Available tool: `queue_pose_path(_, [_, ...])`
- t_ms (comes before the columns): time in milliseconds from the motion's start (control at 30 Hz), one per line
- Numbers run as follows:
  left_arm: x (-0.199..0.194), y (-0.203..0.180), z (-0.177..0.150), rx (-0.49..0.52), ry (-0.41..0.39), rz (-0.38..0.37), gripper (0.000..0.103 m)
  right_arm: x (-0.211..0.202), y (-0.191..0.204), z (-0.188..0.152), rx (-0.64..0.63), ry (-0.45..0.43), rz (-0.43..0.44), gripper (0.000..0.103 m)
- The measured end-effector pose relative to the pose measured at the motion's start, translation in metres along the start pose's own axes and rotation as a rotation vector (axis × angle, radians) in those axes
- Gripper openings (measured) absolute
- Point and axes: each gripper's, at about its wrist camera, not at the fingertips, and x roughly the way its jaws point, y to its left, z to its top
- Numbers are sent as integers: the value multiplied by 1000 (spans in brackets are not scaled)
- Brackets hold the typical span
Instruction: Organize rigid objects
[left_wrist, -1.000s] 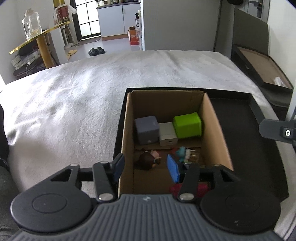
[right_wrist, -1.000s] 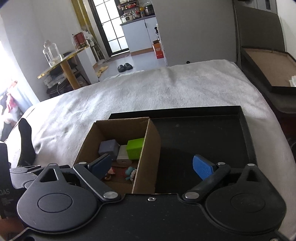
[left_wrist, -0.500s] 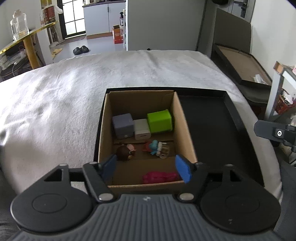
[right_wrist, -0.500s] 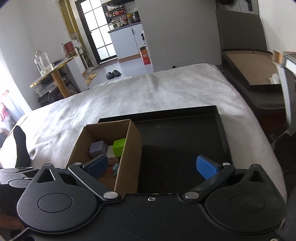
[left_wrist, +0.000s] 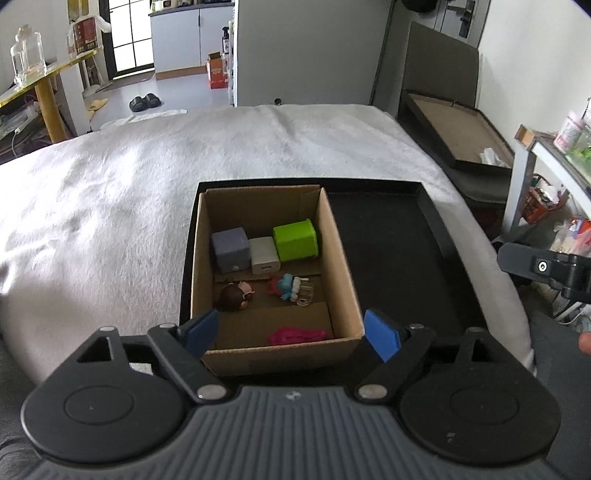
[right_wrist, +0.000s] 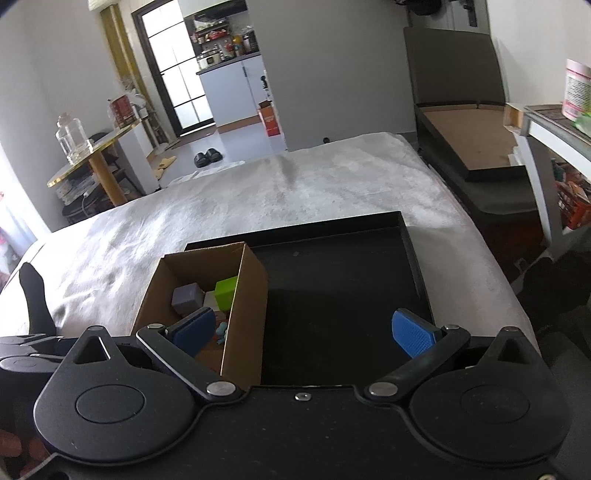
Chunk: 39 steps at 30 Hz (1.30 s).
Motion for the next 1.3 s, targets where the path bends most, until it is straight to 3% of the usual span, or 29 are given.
queue_pose_path(367, [-34,-2,-8,36,-52,-55,87,-32,6,-4,27,-12,-53,103])
queue_pose_path(1300, [-99,7,-28,122,-126,-64,88,-89,29,-27,-23,-21,-92,103])
